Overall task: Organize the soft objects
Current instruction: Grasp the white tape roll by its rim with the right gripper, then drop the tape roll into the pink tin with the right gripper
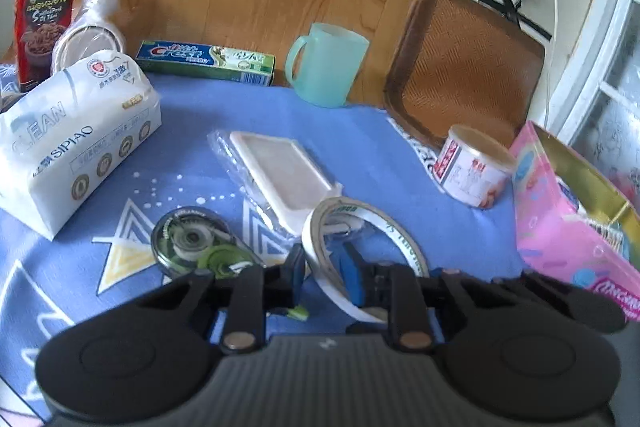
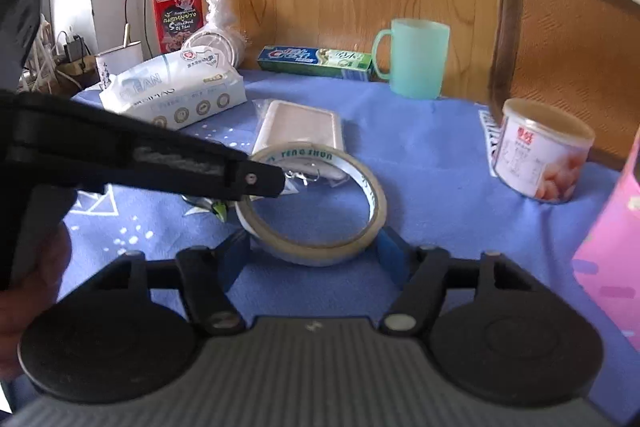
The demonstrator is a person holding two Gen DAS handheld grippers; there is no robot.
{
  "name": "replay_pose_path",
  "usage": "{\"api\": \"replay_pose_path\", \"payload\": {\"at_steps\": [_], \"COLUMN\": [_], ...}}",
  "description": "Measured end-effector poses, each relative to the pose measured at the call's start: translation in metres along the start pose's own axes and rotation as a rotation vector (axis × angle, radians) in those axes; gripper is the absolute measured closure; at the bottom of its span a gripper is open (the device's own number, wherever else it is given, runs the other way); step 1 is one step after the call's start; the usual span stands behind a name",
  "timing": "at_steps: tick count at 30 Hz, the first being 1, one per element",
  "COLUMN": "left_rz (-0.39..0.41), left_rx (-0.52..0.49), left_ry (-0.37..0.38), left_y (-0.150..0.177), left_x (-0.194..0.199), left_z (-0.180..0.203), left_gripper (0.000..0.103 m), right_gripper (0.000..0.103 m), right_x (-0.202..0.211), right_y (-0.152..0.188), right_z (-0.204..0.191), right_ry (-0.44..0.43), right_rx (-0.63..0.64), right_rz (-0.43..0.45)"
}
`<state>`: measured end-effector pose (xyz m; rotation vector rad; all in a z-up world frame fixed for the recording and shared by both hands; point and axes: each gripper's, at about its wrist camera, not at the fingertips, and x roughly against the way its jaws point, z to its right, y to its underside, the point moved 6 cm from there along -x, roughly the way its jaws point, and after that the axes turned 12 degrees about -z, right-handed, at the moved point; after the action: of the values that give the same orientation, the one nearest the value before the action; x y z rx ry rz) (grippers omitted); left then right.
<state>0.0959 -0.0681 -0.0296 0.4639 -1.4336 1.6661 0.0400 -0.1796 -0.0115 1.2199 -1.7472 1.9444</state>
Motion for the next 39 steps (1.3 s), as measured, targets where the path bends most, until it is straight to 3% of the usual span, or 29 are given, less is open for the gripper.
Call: {"api": "replay_pose_path", "payload": {"at_steps": [1, 3, 5, 10, 17, 22, 28, 29, 30, 32, 34, 39], "left_rz": [0.014, 0.067, 0.098, 0.137, 0.127, 0.181, 0.206, 0.195, 0.182, 0.207, 0.203, 0.139], "left_rx": [0.002, -0.01, -0.037, -0.124, -0.119, -0.237, -0.392, -0.417, -0.448, -0.461, -0.468, -0.393], "left_ry": [0.002, 0.006, 0.045, 0.099, 0.197, 0.253, 0.37, 0.392, 0.393, 0.292, 0.23, 0.22], "left_y": [0.0, -0.003, -0.008, -0.016, -0.014, -0.021, -0.029, -0.029, -0.027, -0.023, -0.019, -0.012], "left_x": [0.004, 0.017, 0.03, 0.046, 0.043, 0.059, 0.052, 0.045, 0.036, 0.022, 0.012, -0.004], "left_z": [0.002, 0.009, 0.021, 0.062, 0.09, 0.138, 0.218, 0.231, 0.244, 0.258, 0.263, 0.242], "left_gripper": [0.082, 0.082, 0.083, 0.085, 0.085, 0.085, 0.083, 0.068, 0.043, 0.023, 0.023, 0.022], "right_gripper": [0.044, 0.064, 0.071, 0.071, 0.071, 0.071, 0.071, 0.071, 0.07, 0.068, 0.067, 0.063], "right_x": [0.002, 0.009, 0.019, 0.046, 0.074, 0.103, 0.142, 0.145, 0.147, 0.147, 0.153, 0.17], "right_y": [0.0, 0.003, 0.006, 0.009, 0.024, 0.025, 0.033, 0.036, 0.038, 0.044, 0.059, 0.09], "right_z": [0.002, 0.006, 0.01, 0.025, 0.042, 0.058, 0.102, 0.114, 0.126, 0.152, 0.175, 0.202], "right_ry": [-0.007, -0.012, -0.002, 0.057, 0.152, 0.251, 0.494, 0.546, 0.614, 0.712, 0.703, 0.658], "right_rx": [-0.011, -0.035, -0.058, -0.123, -0.143, -0.186, -0.24, -0.257, -0.28, -0.34, -0.433, -0.586], "right_rz": [0.015, 0.048, 0.1, 0.214, 0.283, 0.392, 0.477, 0.478, 0.475, 0.418, 0.394, 0.408]}}
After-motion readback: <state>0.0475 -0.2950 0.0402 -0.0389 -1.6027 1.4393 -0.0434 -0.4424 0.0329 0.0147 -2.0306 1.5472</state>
